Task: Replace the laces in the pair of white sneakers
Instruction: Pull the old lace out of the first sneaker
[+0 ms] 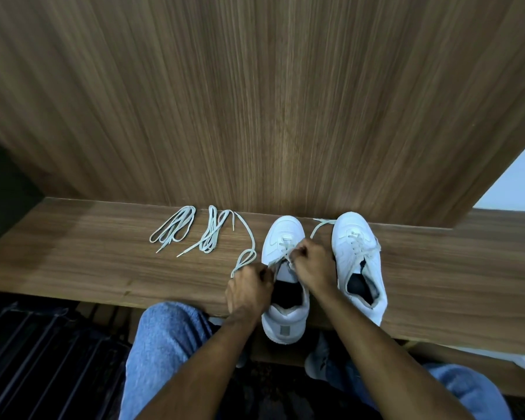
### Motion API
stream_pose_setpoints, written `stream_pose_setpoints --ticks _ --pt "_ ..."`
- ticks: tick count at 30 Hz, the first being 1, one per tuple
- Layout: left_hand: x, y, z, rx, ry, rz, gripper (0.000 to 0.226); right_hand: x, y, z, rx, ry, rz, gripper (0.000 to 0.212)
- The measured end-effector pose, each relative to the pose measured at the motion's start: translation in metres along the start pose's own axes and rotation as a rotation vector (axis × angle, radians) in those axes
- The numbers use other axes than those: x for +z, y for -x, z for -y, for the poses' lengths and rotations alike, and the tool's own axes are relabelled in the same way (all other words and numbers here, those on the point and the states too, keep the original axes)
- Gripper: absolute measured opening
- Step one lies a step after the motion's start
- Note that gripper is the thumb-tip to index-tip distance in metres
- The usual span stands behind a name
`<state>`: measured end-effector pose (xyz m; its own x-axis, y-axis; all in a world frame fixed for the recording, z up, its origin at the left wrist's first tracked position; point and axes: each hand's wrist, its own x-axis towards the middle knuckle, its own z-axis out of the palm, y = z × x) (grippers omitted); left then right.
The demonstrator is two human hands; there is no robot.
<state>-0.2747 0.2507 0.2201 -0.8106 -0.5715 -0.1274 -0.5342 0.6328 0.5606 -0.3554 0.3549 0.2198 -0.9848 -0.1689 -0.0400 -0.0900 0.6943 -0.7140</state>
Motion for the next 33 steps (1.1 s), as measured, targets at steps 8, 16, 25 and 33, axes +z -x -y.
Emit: stream_pose_setpoints --ticks 8,16,25,33 --pt "0.002 0.005 0.0 0.008 0.022 -0.041 0.033 -0.006 0.002 -0.009 -0.199 0.027 0.131 0.026" --pt "0.003 0.005 0.004 0.023 0.033 -0.039 0.034 0.013 0.004 -0.01 -0.346 0.264 0.086 0.018" --pt "0.015 -0.003 0.011 0.017 0.025 -0.044 0.039 -0.025 0.004 -0.005 0.002 -0.267 -0.367 0.016" --pt "0.015 -0.003 0.014 0.034 0.036 -0.033 0.041 0.01 0.009 -0.012 -0.542 0.576 -0.03 0.026"
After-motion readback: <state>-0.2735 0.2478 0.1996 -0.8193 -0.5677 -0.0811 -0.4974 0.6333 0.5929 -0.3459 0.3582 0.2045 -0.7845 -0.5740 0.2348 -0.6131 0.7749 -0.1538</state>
